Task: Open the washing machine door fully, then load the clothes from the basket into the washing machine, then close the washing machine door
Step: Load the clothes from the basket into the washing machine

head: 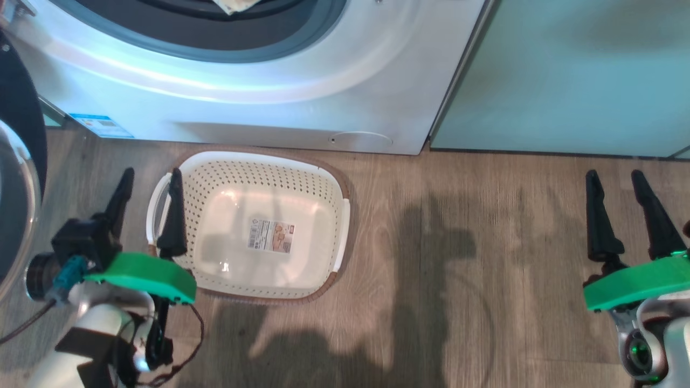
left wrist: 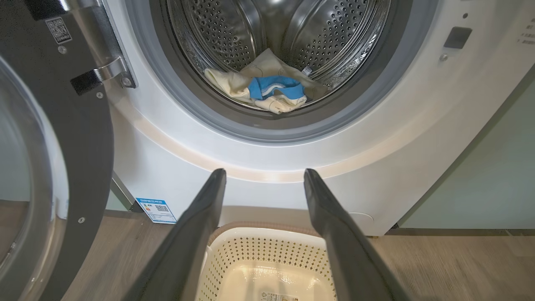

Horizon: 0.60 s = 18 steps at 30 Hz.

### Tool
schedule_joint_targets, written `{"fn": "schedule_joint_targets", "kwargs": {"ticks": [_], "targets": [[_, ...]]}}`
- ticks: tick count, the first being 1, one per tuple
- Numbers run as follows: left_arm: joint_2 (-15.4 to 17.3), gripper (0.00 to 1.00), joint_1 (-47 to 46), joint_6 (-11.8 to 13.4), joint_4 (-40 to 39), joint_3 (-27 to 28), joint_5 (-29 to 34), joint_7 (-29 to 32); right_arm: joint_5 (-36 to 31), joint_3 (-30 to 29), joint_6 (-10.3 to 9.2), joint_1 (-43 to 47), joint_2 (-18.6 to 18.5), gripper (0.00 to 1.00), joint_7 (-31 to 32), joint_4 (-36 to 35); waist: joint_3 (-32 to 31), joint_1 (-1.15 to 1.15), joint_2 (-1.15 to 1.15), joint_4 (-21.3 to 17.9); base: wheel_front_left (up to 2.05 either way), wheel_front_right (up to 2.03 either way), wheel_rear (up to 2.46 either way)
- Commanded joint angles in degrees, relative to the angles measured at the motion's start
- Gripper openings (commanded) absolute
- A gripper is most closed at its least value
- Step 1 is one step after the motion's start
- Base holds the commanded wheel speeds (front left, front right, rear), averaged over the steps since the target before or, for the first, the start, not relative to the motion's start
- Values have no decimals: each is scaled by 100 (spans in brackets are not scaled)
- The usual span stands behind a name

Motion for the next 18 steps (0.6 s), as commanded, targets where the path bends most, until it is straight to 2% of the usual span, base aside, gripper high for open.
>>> {"fn": "schedule_joint_targets", "kwargs": {"ticks": [1,18], "targets": [[115,100,-25,52,-187,207,-13,-48,-27,129,-16,33,-67,100,31,-207,-68,0,0,17,0,0,0],[75,100,51,102,-275,92,-48,33,11,167,-16,77,-59,100,67,-205,-193,0,0,5,0,0,0]]}}
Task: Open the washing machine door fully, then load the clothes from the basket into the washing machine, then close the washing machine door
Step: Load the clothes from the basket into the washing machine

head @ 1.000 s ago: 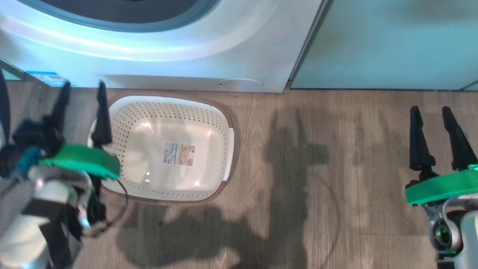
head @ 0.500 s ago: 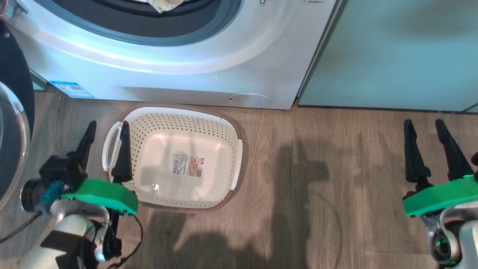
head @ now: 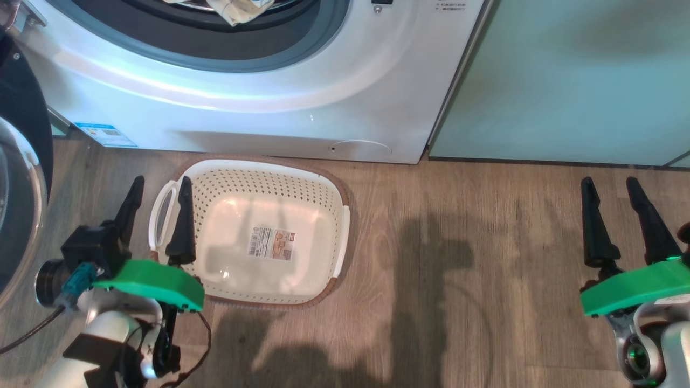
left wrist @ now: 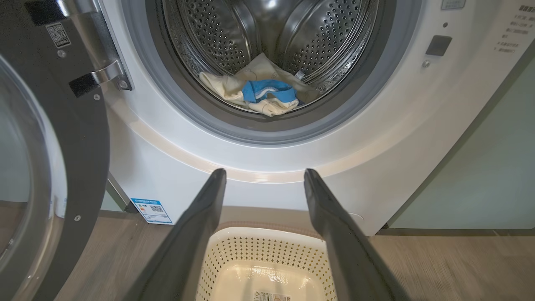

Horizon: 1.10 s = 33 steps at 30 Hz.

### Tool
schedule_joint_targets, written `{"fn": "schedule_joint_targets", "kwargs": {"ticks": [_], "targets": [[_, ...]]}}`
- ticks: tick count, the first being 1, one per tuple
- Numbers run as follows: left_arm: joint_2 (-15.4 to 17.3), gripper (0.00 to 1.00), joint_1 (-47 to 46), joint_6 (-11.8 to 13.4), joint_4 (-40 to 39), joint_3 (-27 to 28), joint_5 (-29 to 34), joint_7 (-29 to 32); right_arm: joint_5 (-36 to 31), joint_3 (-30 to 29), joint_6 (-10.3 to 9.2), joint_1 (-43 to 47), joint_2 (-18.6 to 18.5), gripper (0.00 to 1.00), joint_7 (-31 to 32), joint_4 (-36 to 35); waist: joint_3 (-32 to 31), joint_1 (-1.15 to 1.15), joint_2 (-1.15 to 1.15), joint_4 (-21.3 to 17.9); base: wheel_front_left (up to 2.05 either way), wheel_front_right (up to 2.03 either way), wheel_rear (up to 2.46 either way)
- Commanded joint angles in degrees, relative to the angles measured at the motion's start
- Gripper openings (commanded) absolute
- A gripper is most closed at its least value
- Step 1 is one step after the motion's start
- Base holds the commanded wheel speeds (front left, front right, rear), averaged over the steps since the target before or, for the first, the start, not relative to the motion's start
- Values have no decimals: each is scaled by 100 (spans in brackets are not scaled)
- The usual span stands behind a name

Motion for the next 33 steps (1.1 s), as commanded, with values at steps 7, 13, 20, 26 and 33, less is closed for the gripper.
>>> {"fn": "schedule_joint_targets", "kwargs": {"ticks": [7,13,20,26,33], "targets": [[88,100,-70,19,-203,180,-105,32,29,149,-16,-29,-37,100,-2,-189,19,0,0,-23,0,0,0],[100,100,-224,-75,-128,153,-155,46,38,158,-16,-26,-19,100,-14,-203,103,0,0,-41,0,0,0],[199,100,-519,-189,21,190,-207,109,77,243,-16,-119,9,100,-72,-188,319,0,0,-202,0,0,0],[274,100,-880,-298,191,250,-305,221,124,307,-16,-213,46,100,-183,-109,573,0,0,-403,0,0,0],[375,100,-1388,-398,436,334,-372,331,191,385,-16,-337,94,100,-337,18,852,0,0,-622,0,0,0]]}}
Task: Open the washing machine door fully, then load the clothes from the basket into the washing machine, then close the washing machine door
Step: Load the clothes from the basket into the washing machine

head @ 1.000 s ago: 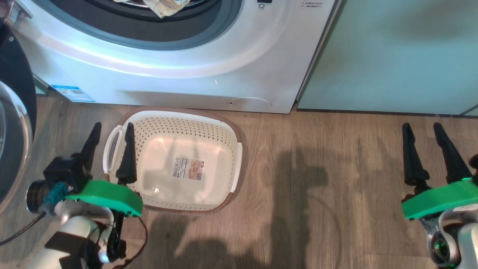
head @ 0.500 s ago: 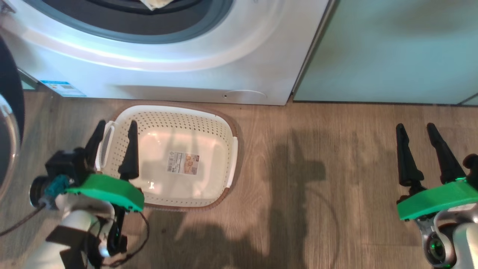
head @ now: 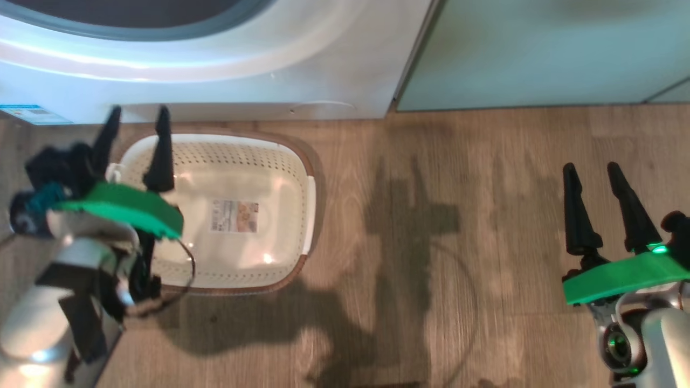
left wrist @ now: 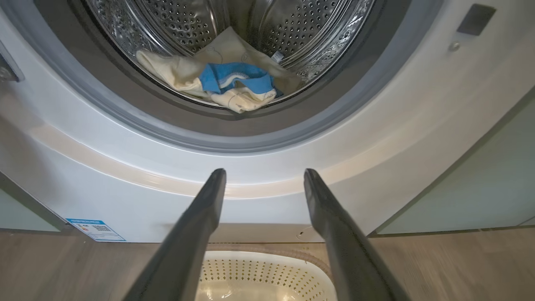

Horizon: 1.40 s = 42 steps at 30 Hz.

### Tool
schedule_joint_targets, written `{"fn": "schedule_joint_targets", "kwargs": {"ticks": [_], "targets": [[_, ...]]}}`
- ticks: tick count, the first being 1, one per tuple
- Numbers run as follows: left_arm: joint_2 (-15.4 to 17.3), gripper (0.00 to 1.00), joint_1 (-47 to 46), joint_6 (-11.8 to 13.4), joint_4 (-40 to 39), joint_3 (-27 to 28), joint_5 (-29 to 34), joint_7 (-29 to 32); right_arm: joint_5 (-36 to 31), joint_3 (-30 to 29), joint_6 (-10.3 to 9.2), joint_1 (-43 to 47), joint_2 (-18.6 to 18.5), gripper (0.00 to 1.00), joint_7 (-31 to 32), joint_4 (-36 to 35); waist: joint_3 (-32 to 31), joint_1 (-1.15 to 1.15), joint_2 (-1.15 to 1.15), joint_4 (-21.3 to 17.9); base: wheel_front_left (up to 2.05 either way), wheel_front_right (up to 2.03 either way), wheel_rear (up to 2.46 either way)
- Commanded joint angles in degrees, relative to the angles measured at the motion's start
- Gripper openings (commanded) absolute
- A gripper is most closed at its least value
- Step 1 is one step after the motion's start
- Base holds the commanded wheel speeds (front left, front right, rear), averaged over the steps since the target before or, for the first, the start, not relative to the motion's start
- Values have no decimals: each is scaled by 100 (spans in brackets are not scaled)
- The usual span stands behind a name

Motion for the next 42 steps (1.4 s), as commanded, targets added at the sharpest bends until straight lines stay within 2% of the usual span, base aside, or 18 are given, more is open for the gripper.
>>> {"fn": "schedule_joint_targets", "kwargs": {"ticks": [1,9,15,26,35,42], "targets": [[279,100,-316,-28,-101,291,-31,46,51,126,-16,-101,0,100,-80,-121,141,-1,0,-116,0,0,0],[631,100,-1234,-204,100,456,-149,483,171,296,-16,-342,57,100,-314,88,545,-1,0,-381,0,0,0],[1185,100,-2190,-401,384,611,-257,1174,327,493,-16,-626,92,100,-525,327,927,-1,0,-632,0,0,0],[1778,100,-3855,-738,1153,508,-493,2638,670,880,-16,-1082,115,100,-760,704,1449,-1,0,-1053,0,0,0],[1880,100,-4581,-780,1768,259,-504,3460,948,1028,-16,-1259,116,100,-787,744,1695,-1,0,-1252,0,0,0],[1929,100,-4841,-770,2105,192,-473,3655,1021,1051,-16,-1286,116,100,-788,696,1787,-1,0,-1303,0,0,0]]}}
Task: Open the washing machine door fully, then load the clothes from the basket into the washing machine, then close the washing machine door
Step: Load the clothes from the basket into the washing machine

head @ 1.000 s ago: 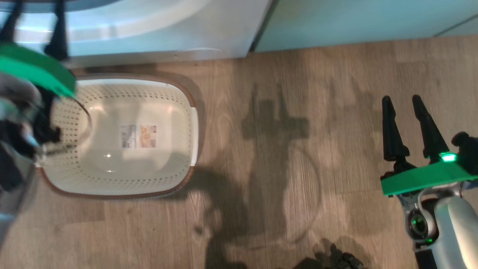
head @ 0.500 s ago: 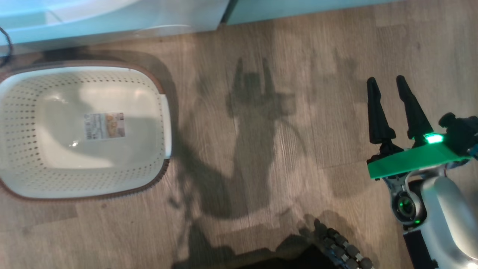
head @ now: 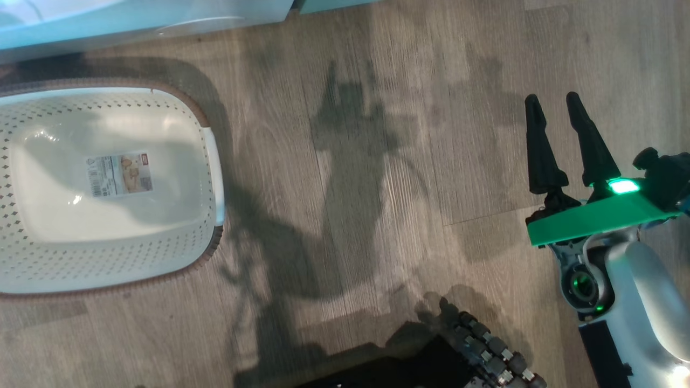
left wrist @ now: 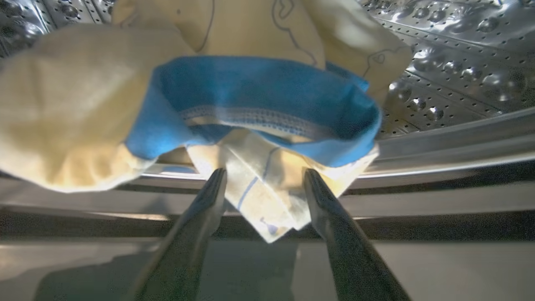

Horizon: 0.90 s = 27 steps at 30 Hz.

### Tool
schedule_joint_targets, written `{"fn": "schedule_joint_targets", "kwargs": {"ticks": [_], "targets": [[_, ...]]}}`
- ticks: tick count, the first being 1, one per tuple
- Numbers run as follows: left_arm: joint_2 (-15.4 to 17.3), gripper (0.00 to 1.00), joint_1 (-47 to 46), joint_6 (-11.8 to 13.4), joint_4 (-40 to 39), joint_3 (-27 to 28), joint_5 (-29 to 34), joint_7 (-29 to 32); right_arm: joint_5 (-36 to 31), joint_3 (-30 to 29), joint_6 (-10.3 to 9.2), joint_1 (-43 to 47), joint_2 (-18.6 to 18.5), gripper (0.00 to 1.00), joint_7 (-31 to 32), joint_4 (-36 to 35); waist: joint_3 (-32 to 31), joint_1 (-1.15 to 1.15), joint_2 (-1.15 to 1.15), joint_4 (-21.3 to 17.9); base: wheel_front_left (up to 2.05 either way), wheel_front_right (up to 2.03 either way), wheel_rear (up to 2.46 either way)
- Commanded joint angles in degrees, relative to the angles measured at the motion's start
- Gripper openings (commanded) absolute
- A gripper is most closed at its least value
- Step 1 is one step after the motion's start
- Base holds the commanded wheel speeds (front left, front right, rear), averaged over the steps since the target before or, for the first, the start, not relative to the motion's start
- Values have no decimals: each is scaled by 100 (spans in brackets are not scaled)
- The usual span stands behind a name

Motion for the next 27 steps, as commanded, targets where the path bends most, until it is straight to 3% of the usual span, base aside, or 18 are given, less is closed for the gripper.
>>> {"fn": "schedule_joint_targets", "kwargs": {"ticks": [1,5,6,7,9,17,27], "targets": [[372,100,-187,24,-138,180,66,47,40,76,-16,91,0,100,-52,-160,5,0,0,1,0,0,0],[355,100,-289,-14,-28,115,63,134,43,70,-16,74,0,100,-53,-164,23,0,0,11,0,0,0],[347,90,-310,-30,-10,100,53,161,41,67,-16,69,0,100,-53,-166,25,0,0,14,0,0,0],[341,46,-331,-41,7,88,45,185,39,65,-16,63,0,100,-53,-168,28,0,0,17,0,0,0],[327,0,-370,-78,48,49,21,270,33,61,-16,52,0,100,-53,-174,34,0,0,25,0,0,0],[315,0,-529,-110,48,5,45,206,2,40,-16,39,0,100,-53,-194,56,0,0,54,0,0,0],[464,0,-971,81,29,-15,621,-757,27,93,-16,43,0,100,-53,-221,157,0,0,-39,0,0,0]]}}
